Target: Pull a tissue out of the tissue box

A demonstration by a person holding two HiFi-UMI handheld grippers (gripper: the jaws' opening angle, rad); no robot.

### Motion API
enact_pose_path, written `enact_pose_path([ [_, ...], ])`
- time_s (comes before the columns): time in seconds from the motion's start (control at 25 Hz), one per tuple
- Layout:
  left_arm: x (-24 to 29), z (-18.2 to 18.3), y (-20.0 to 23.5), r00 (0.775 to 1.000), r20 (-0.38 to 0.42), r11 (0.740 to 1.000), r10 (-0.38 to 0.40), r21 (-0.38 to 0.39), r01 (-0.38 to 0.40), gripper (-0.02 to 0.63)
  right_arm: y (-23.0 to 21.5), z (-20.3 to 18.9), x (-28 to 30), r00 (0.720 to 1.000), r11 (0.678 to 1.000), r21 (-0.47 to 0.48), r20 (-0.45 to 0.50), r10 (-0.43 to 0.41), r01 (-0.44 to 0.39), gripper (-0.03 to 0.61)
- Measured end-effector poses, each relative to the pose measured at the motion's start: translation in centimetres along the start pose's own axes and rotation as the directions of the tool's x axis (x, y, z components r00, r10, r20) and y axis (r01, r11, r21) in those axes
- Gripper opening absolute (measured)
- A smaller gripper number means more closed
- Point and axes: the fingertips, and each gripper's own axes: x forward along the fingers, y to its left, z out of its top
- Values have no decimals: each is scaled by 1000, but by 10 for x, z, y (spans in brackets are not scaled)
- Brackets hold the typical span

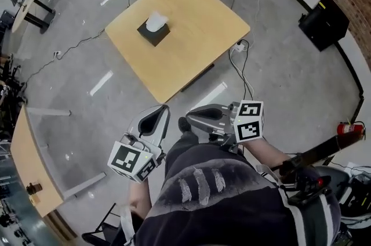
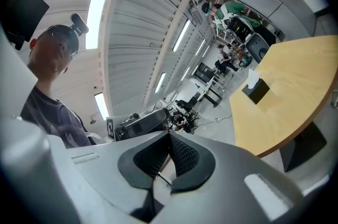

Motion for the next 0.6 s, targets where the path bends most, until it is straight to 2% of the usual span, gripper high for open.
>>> enact_pose_path([
  [0.12,3,8,20,999,40,1000,-26,-3,26,3,-8,13,12,999,999,-14,13,-52,52,-3],
  [0.36,-8,21,76,994,104,999,-38,-28,41,3,-19,25,60,990,989,-93,-65,-125,118,-3],
  [0.6,-24,19,121,988,147,996,-43,-72,54,3,-29,28,100,977,978,-130,-118,-178,163,-3],
])
